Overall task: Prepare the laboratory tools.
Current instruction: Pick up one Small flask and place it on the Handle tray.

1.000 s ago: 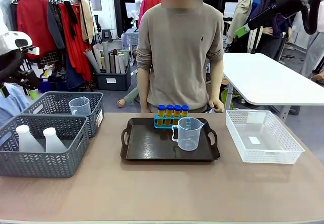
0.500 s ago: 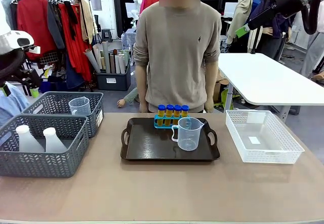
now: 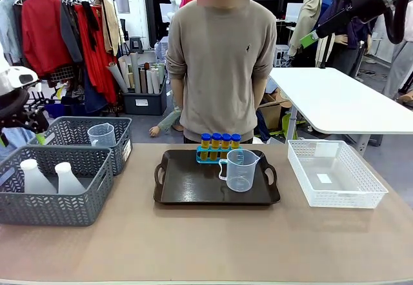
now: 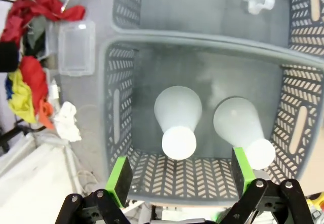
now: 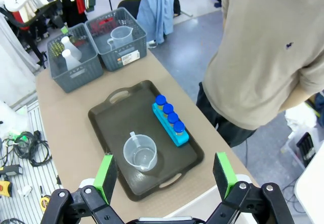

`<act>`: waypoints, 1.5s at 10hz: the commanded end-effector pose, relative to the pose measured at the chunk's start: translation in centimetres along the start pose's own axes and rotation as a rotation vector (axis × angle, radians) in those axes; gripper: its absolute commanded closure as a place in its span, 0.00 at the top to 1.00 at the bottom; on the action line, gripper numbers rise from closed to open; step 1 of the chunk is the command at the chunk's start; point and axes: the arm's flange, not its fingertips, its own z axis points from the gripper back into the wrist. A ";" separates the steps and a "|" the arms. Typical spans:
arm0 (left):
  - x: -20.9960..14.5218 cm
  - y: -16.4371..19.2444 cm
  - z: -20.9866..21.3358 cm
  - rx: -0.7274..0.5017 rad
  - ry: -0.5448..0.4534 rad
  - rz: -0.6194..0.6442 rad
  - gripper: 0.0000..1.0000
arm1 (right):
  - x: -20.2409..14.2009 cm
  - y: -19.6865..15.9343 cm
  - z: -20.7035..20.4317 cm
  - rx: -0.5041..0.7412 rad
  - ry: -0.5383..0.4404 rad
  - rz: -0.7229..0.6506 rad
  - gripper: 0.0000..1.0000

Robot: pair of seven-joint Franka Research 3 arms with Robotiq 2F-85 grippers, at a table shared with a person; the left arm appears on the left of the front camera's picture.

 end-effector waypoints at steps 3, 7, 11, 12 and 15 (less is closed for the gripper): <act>-1.4 1.2 -3.4 -0.046 0.027 0.010 1.00 | 0.1 0.2 0.0 0.004 -0.009 0.002 1.00; -1.3 1.7 -5.9 -0.031 0.069 -0.029 1.00 | 0.1 0.2 0.0 0.004 -0.009 0.002 1.00; -1.1 1.6 -6.9 -0.026 0.107 -0.016 1.00 | 0.1 0.2 0.0 0.004 -0.009 0.002 1.00; -1.2 1.7 -6.9 -0.030 0.117 -0.015 1.00 | 0.1 0.2 0.0 0.004 -0.009 0.002 1.00; -0.8 1.4 -7.1 -0.015 0.121 -0.023 0.62 | 0.1 0.2 0.0 0.004 -0.009 0.002 1.00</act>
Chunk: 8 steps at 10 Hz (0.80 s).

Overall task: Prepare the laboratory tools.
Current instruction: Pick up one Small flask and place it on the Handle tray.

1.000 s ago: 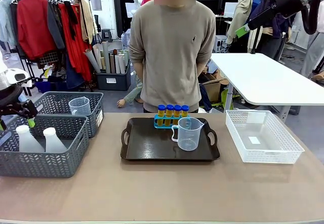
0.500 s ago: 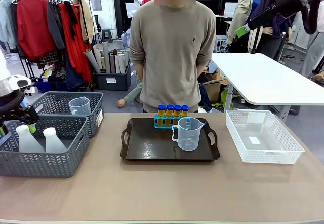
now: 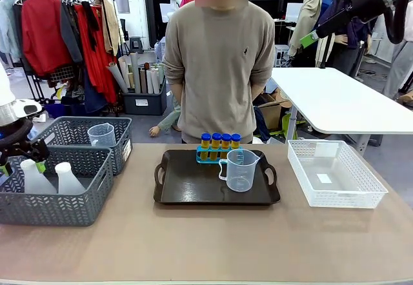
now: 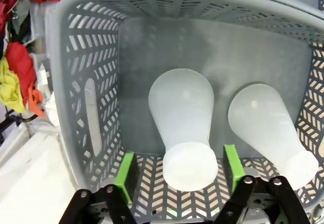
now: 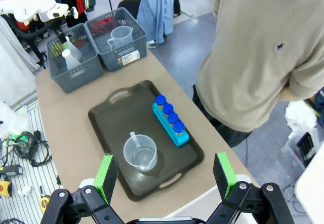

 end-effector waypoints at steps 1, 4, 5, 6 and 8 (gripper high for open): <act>0.2 0.2 0.4 0.000 0.001 -0.006 0.43 | 0.1 0.2 0.0 0.004 -0.009 0.002 1.00; 0.3 0.1 0.4 -0.004 0.004 -0.001 0.00 | 0.1 0.2 0.0 0.004 -0.009 0.002 1.00; 0.3 0.2 0.4 -0.005 0.001 -0.003 0.00 | 0.1 0.2 0.0 0.004 -0.009 0.002 1.00; 0.4 0.1 0.3 -0.009 0.005 -0.002 0.00 | 0.1 0.2 0.0 0.004 -0.009 0.002 1.00; 0.6 0.1 0.3 -0.012 0.006 -0.008 0.00 | 0.1 0.2 0.0 0.004 -0.009 0.002 1.00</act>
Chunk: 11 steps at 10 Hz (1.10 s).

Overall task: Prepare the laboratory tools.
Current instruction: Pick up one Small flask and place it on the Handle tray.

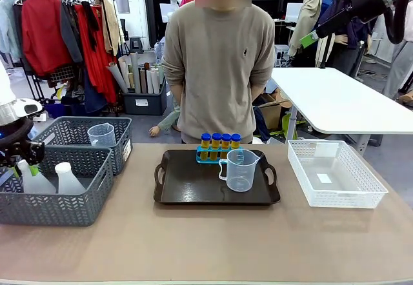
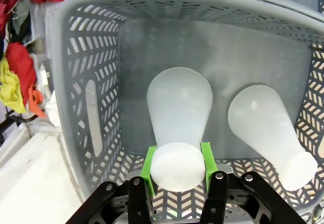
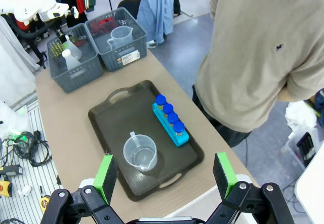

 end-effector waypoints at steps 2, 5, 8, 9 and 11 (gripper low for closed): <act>0.5 -0.1 1.2 -0.020 -0.010 -0.013 0.00 | 0.1 0.2 0.0 0.004 -0.009 0.002 1.00; 0.8 -0.1 6.6 -0.048 0.054 -0.029 0.00 | 0.1 0.2 0.0 0.004 -0.009 0.002 1.00; 2.2 -0.6 15.3 -0.065 0.112 -0.008 0.00 | 0.1 0.2 0.0 0.004 -0.009 0.002 1.00; 2.1 -1.5 18.2 -0.053 0.106 -0.032 0.00 | 0.1 0.2 0.0 0.004 -0.009 0.002 1.00; 2.0 -3.5 22.5 -0.011 0.050 -0.040 0.00 | 0.1 0.2 0.0 0.004 -0.009 0.002 1.00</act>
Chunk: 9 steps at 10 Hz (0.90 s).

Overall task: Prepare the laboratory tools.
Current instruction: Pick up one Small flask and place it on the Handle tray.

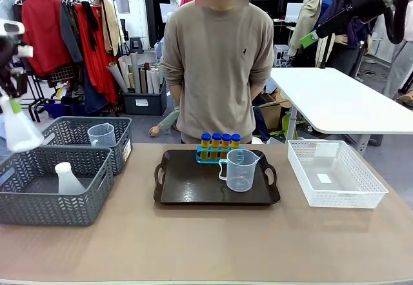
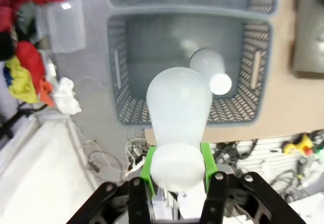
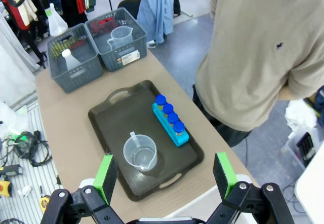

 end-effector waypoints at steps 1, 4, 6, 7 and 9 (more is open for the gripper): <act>0.7 -1.3 2.6 0.054 -0.019 -0.016 0.00 | 0.1 0.2 0.0 0.004 -0.009 0.002 1.00; -0.4 -2.1 5.5 0.033 -0.086 -0.080 0.00 | 0.1 0.2 0.0 0.004 -0.009 0.002 1.00; -0.1 -2.4 4.6 0.037 -0.069 -0.042 0.00 | 0.1 0.2 0.0 0.004 -0.009 0.002 1.00; -0.1 -2.4 4.6 0.037 -0.069 -0.042 0.00 | 0.1 0.2 0.0 0.004 -0.009 0.002 1.00; -0.1 -2.4 4.6 0.037 -0.069 -0.042 0.00 | 0.1 0.2 0.0 0.004 -0.009 0.002 1.00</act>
